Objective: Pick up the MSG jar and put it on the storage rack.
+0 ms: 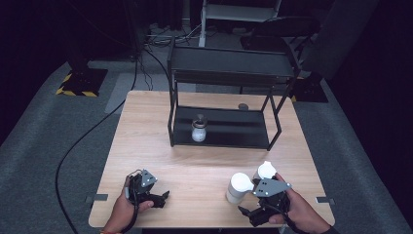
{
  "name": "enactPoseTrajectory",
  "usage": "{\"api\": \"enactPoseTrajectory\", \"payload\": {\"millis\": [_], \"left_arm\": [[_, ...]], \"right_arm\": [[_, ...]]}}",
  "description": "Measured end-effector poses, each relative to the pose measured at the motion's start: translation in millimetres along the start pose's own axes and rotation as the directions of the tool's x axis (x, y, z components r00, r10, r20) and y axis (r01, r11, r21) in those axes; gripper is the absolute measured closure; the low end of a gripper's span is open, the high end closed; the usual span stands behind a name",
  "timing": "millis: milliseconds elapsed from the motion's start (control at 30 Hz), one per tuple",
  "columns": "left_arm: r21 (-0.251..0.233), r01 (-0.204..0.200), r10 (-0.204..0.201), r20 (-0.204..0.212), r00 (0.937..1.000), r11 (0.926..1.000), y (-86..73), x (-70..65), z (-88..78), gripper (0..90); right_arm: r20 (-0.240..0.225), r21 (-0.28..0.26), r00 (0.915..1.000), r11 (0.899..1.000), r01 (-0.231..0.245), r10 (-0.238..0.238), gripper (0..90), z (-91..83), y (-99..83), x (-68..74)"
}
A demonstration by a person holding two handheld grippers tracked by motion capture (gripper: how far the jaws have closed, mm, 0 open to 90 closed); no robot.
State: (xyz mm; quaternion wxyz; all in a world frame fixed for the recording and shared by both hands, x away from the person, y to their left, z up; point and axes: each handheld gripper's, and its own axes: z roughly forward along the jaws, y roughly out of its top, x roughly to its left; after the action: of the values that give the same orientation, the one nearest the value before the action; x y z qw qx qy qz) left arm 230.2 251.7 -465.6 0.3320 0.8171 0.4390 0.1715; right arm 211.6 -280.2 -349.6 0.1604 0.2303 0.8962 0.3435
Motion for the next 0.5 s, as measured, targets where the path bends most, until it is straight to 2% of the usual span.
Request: {"api": "enactPoseTrajectory", "payload": {"millis": [333,500], "left_arm": [[0.000,0.000,0.000,0.000,1.0000,1.0000,0.0,0.0,0.0,0.3],[0.000,0.000,0.000,0.000,1.0000,1.0000,0.0,0.0,0.0,0.3]], "right_arm": [[-0.017,0.028,0.9998,1.000,-0.005,0.006,3.4,13.2,17.0,-11.6],[-0.027,0.058,0.9996,0.998,-0.012,0.013,3.8,23.1,27.8,-14.9]]}}
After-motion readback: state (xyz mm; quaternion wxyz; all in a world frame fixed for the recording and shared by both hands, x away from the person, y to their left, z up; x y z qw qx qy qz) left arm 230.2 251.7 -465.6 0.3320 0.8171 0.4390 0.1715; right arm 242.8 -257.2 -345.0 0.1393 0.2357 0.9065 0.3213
